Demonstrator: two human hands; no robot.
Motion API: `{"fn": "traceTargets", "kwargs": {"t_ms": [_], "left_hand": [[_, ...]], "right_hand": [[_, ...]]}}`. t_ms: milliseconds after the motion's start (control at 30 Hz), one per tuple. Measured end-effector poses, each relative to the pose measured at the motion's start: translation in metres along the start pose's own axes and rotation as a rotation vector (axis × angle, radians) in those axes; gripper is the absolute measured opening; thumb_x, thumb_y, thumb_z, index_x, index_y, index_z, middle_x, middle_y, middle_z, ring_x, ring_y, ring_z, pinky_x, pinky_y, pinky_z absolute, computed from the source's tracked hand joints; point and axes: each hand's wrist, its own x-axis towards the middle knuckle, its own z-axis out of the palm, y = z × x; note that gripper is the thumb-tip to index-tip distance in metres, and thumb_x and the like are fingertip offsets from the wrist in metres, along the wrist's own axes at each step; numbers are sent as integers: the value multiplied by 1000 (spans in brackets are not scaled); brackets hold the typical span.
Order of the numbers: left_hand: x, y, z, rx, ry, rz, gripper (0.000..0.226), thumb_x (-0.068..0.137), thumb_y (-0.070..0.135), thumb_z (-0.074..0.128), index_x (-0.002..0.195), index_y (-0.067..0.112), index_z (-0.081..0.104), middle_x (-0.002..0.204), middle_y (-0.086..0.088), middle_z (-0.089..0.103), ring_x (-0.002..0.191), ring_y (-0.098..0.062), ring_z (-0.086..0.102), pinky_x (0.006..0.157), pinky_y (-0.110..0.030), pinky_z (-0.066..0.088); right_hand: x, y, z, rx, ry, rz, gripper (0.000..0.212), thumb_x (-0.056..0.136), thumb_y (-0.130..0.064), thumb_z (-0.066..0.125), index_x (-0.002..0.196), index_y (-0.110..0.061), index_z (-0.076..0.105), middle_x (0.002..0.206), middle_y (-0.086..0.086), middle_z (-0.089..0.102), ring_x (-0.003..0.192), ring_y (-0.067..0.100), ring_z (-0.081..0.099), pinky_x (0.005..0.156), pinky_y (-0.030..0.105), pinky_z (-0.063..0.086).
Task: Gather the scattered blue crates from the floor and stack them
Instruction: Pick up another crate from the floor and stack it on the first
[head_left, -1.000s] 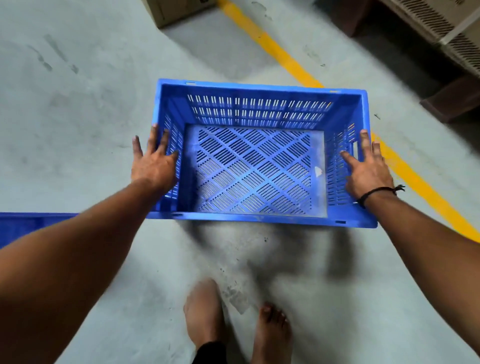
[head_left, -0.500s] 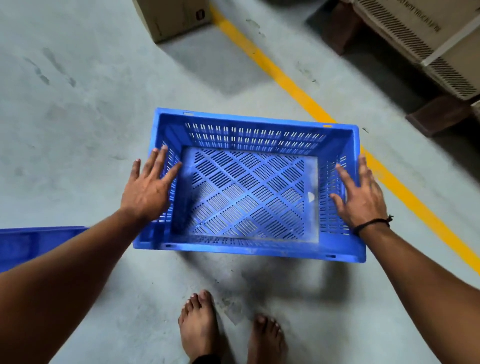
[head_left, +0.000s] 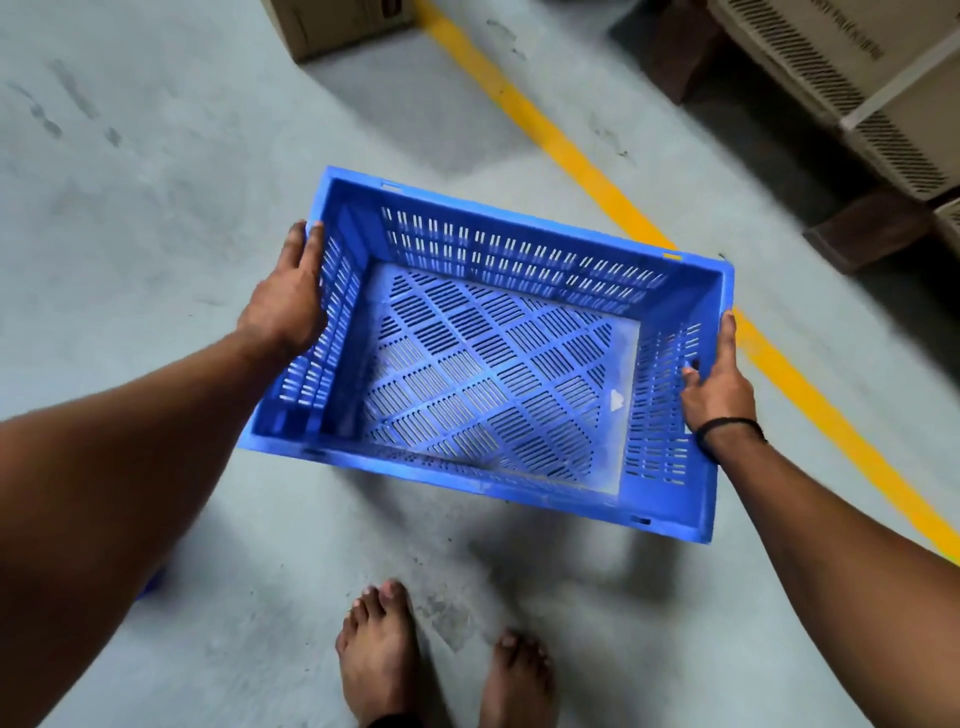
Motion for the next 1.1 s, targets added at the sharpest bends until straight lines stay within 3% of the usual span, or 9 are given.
{"fn": "traceTargets", "kwargs": {"t_ms": [67,133,267,400,533,700,867,1100], "left_hand": [[-10,-7,0,-10,10,33,79,88,8,50,151,23,6,161,1,1,123,-46,47,96,-51,43],[-23,-15,1,-84,28,14,76,89,12,53,151,22,10,159,-4,16,128,-41,44,100,-49,41],[-42,-17,11,-184,25,-96,76,90,12,47,151,25,5,140,-20,45,114,-46,52,91,-49,43],[-43,-16,18,-64,41,-125,77,92,16,46,150,28,-2,133,-23,44,106,-51,51,88,-53,43],[-44,-14,14,-49,30,-132,74,95,19,46,150,29,-2,129,-26,46,104,-51,52,86,-52,43],[-53,-6,0,-73,25,-134,75,93,15,43,150,29,-3,124,-27,49,102,-49,53,83,-51,43],[-67,26,-63,-110,58,-122,74,92,12,45,151,26,1,120,-27,52,100,-48,54,80,-48,43],[-109,93,-207,-182,67,-77,80,86,6,46,151,27,5,110,-25,58,93,-44,58,80,-49,48]], "right_hand": [[-2,-3,-7,-17,-7,-11,78,94,-24,52,148,-42,-1,125,19,45,102,38,56,93,43,43],[-11,-1,-11,21,31,29,79,91,-33,56,148,-42,3,129,17,38,103,35,55,97,43,43],[-40,13,1,122,3,61,76,92,-26,55,147,-45,5,123,19,58,102,39,59,92,45,47],[-35,14,4,182,-20,90,71,95,-24,49,146,-47,5,132,11,56,110,38,58,95,44,44],[-36,8,-4,92,-40,65,69,98,-25,46,149,-40,2,133,18,54,109,42,57,93,42,44],[-27,-2,-27,74,11,-6,64,97,-24,46,150,-34,11,146,10,43,123,38,50,104,39,37],[-31,-29,-93,2,70,-36,64,96,-25,47,150,-32,15,135,25,50,117,45,51,100,42,39],[-76,-74,-240,68,89,-18,62,96,-26,49,149,-36,18,138,18,50,121,40,50,101,38,38]]}}
